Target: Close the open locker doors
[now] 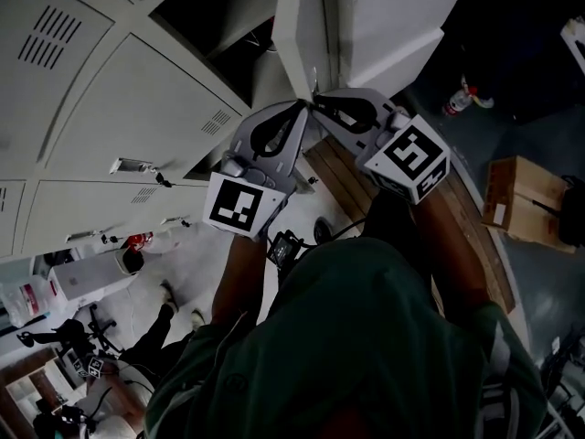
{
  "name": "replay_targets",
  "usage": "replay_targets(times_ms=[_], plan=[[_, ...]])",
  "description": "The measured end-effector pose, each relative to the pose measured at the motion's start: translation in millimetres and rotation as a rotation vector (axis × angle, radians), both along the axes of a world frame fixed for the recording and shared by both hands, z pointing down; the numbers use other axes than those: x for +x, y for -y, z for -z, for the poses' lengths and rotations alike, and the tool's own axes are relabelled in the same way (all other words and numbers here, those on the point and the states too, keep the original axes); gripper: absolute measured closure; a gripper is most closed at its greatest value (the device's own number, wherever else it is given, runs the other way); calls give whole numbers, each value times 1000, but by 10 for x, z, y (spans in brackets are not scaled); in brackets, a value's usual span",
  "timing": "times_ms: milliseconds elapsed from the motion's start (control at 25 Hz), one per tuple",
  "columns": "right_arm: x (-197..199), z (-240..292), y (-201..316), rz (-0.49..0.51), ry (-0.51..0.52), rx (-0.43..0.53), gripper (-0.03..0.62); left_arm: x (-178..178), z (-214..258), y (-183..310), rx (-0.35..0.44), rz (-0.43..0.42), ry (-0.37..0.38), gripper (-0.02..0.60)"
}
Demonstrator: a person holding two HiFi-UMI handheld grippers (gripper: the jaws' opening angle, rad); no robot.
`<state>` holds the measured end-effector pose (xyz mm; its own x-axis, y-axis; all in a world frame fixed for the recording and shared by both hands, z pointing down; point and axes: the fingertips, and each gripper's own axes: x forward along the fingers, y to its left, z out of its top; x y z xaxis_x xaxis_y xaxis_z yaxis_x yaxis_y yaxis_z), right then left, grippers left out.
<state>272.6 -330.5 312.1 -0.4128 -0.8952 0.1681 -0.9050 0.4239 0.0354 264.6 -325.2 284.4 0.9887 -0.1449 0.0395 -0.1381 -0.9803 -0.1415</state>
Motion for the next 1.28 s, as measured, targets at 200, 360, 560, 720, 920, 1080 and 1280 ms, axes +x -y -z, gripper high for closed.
replay_targets(times_ms=[200,360,560,720,920,1080,1280], plan=[[-206,2,249,17,-13,-5,555,-181,-6,266,3,28,1,578],[-329,-10,440,35,-11,-15,556,-313,-44,481,4,51,3,578],[-437,-34,669,57,-12,-30,556,-432,-59,710,-1,90,1,578],[-506,-27,858,69,-12,-32,556,-506,-90,876,-11,118,0,578],[-563,-53,1101,68,-19,-45,556,-581,-162,1090,-29,160,3,578],[-564,-93,1291,54,-14,-52,556,-619,-206,1229,-40,187,4,578],[-558,-129,1478,36,-10,-57,556,-664,-280,1367,-55,216,13,578]])
